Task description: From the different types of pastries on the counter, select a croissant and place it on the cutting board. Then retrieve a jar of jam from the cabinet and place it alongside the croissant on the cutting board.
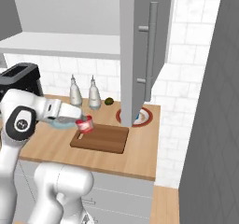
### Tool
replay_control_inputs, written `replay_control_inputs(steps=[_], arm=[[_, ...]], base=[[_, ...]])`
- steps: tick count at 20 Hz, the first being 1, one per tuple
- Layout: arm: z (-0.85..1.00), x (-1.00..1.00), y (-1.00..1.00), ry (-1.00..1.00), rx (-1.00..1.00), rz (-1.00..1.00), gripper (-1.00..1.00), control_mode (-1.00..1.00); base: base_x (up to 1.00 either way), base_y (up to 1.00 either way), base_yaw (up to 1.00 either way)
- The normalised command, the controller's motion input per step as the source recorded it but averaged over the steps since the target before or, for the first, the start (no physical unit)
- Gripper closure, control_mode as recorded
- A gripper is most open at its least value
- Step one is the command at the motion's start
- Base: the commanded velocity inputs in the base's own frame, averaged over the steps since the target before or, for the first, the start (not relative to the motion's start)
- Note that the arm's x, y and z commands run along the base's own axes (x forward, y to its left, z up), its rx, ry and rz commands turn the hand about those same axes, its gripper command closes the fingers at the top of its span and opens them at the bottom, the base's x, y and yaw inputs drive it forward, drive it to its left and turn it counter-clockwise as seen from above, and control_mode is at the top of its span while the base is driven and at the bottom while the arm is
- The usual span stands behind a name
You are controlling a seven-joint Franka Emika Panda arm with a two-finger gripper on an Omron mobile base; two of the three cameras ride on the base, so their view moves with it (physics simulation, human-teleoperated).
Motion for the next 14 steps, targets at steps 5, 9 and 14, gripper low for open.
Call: replay_control_inputs(steps=[5, 9, 14], arm=[[-1.0, 0.03, 0.0, -0.05, -0.22, -0.01, 1.0, -1.0], [-0.73, 0.41, -0.05, -0.25, -0.09, 0.0, 1.0, -1.0], [-0.25, 0.57, -0.12, -0.05, 0.05, -0.08, 1.0, -1.0]], base=[[0.0, 0.0, 0.0], [0.0, 0.0, 0.0], [0.0, 0.0, 0.0]])
